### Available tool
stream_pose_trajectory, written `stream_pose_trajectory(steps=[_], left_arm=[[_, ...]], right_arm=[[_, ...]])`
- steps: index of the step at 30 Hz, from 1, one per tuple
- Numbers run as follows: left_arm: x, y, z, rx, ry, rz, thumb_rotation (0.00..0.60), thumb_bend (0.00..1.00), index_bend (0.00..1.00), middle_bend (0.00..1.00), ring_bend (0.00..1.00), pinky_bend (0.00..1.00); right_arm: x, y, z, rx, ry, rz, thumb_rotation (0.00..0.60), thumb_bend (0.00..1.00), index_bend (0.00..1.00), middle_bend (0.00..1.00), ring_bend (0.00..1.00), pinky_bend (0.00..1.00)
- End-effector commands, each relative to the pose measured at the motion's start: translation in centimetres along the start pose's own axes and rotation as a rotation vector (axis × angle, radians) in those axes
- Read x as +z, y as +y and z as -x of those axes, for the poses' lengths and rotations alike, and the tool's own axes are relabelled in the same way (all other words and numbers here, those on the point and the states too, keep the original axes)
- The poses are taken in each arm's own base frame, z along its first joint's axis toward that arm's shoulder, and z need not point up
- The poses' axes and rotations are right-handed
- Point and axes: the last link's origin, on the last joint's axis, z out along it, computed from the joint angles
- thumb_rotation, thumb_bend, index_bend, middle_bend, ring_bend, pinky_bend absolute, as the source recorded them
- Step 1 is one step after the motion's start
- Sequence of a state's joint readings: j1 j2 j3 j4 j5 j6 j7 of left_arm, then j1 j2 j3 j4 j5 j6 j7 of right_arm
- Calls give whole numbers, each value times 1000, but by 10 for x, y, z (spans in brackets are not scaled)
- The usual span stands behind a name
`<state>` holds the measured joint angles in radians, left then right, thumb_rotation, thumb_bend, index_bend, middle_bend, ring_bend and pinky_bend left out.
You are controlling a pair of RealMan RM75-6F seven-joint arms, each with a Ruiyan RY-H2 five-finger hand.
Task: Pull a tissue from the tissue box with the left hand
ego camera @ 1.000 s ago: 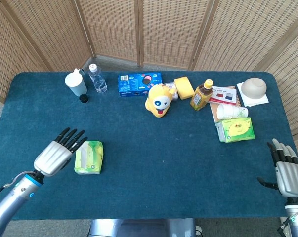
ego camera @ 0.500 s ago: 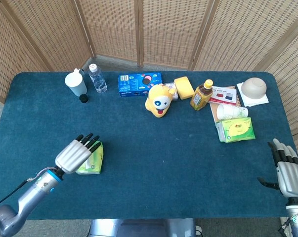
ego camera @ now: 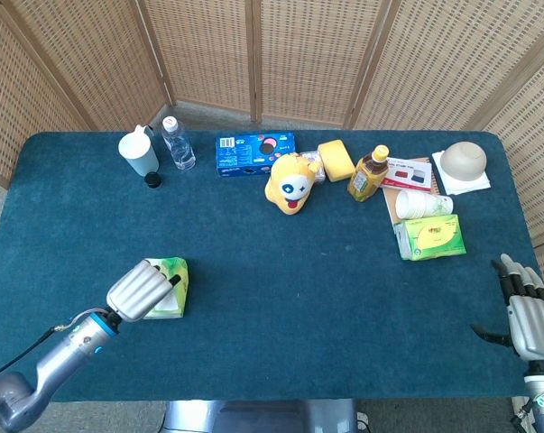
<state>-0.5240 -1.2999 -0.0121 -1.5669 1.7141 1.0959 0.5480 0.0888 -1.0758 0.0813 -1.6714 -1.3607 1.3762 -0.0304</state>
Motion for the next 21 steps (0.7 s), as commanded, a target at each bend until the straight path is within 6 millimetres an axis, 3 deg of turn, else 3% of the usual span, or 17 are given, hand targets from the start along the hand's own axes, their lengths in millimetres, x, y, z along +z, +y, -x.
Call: stream_pose_trajectory(steps=[1,11,14,21], left_arm=[[-7,-11,-7,-3,16,-36,600,672,837,950,793,1000],[-31,-48,-89,-52,247,-102,600,671,839,951,793,1000],[-38,-58,-105,-46,284,-122,600,671,839,951,793,1000],[-53,-79,-114,-28,281,-173,600,670,839,951,793,1000]], right_arm=[[0,-1,0,0,3,-3,596,0,0,0,0,0],[-1,-2,2,-8,-2,-4,595,0,0,0,0,0],[-1,-2,2,-7,-1,-2,595,0,0,0,0,0],[-1,-2,1,-7,-2,-3,595,0,0,0,0,0]])
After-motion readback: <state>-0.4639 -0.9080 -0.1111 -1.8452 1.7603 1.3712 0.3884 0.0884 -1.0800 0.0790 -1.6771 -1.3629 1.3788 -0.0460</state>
